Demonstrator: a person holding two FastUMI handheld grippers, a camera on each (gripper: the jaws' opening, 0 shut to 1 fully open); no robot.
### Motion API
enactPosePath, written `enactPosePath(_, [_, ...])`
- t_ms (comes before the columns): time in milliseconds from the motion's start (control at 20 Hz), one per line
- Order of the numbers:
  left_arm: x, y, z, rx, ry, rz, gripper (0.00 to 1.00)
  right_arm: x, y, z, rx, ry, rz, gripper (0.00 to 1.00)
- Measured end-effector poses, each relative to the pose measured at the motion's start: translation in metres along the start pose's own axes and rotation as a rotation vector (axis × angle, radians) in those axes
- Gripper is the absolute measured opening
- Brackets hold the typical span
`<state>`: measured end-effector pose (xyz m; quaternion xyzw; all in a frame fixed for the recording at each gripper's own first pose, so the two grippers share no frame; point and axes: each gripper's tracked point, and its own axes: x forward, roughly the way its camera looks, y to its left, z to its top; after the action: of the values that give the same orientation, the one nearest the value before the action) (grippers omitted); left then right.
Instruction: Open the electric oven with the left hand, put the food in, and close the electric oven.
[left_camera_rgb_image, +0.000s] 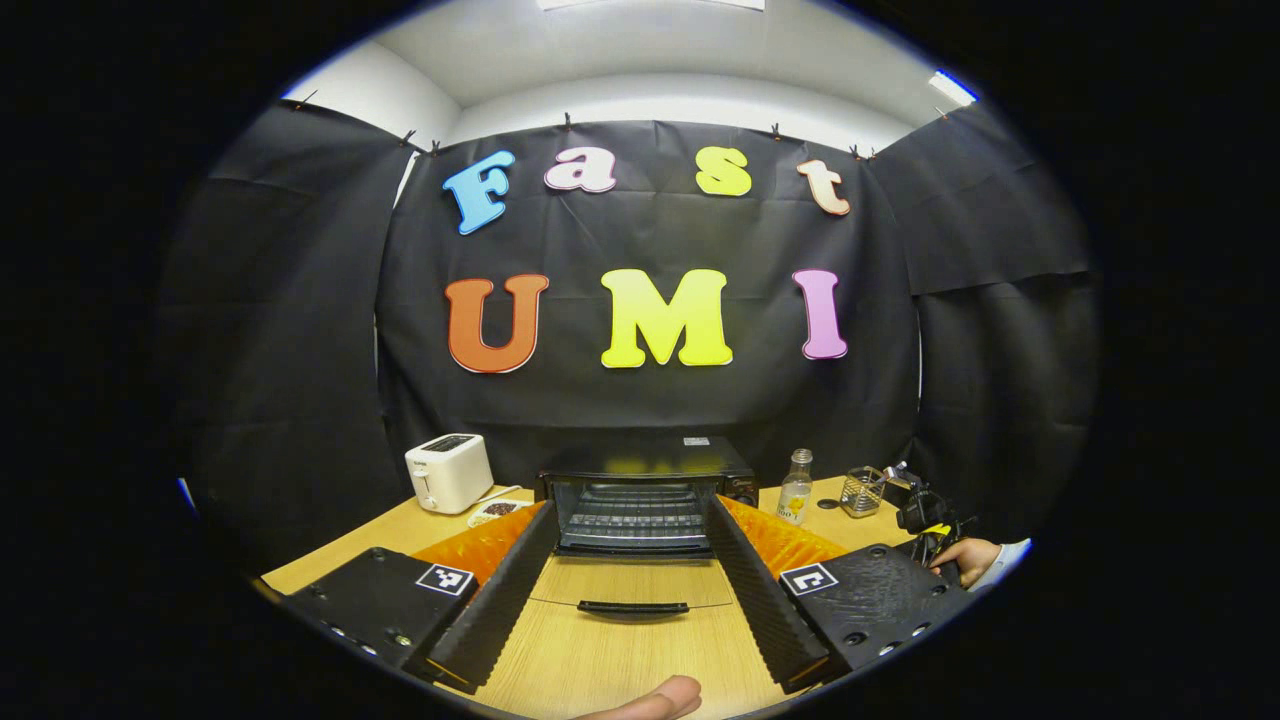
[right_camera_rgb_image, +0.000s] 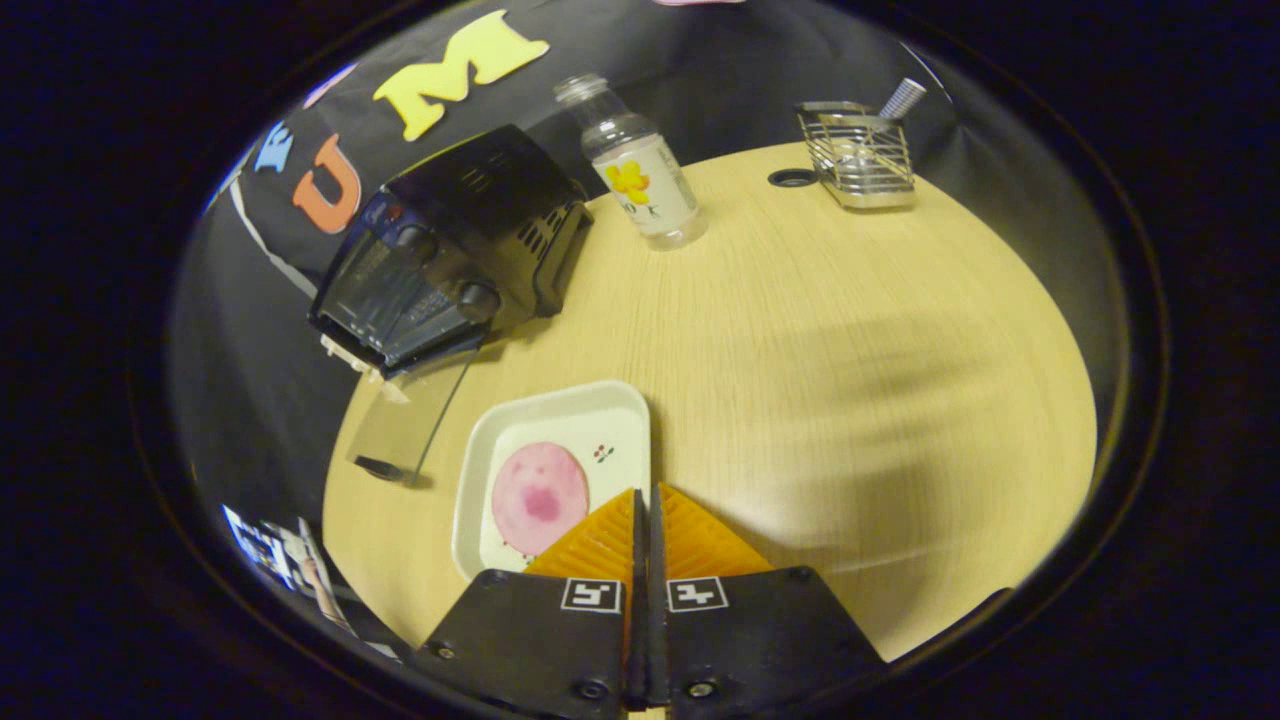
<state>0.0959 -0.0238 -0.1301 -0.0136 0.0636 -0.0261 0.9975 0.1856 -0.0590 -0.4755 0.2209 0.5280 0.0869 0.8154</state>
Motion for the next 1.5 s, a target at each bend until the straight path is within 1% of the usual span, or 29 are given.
enactPosePath(100, [-0.005,-0.001,0.002,0.002,0.004,-0.003,0.95,-0.002,-0.001,-0.001,0.081,0.010,0.086,0.04])
enactPosePath(200, [-0.009,0.000,0.004,0.008,0.006,0.005,0.95,-0.004,-0.003,-0.001,0.126,0.007,0.122,0.04])
enactPosePath(400, [-0.019,0.004,0.012,0.018,-0.004,0.019,0.95,-0.014,-0.007,0.001,0.156,-0.012,0.122,0.04])
enactPosePath(450, [-0.021,0.004,0.012,0.019,-0.004,0.018,0.95,-0.018,-0.006,0.001,0.159,-0.017,0.124,0.07])
enactPosePath(500, [-0.024,0.005,0.013,0.019,-0.005,0.015,0.95,-0.024,-0.002,0.002,0.158,-0.024,0.129,0.04])
enactPosePath(600, [-0.029,0.007,0.013,0.024,-0.007,0.013,0.95,-0.040,0.007,0.005,0.141,-0.046,0.129,0.04])
enactPosePath(750, [-0.034,0.015,0.009,0.026,-0.002,0.015,0.95,-0.063,0.029,0.012,0.098,-0.080,0.121,0.04])
enactPosePath(850, [-0.038,0.019,0.009,0.018,-0.005,0.010,0.95,-0.076,0.050,0.013,0.063,-0.098,0.126,0.04])
enactPosePath(1000, [-0.047,0.031,0.005,0.012,-0.006,0.018,0.95,-0.089,0.083,0.008,0.043,-0.109,0.141,0.04])
enactPosePath(1100, [-0.055,0.041,0.001,0.016,0.001,0.030,0.95,-0.093,0.107,0.004,0.026,-0.113,0.166,0.04])
enactPosePath(1300, [-0.069,0.063,-0.002,-0.003,-0.004,0.058,0.95,-0.089,0.147,-0.006,0.008,-0.119,0.179,0.04])
enactPosePath(1400, [-0.078,0.074,-0.001,-0.016,-0.018,0.068,0.95,-0.083,0.164,-0.010,0.015,-0.115,0.174,0.04])
enactPosePath(1500, [-0.087,0.087,-0.003,-0.004,-0.032,0.087,0.95,-0.075,0.177,-0.009,0.022,-0.130,0.158,0.04])
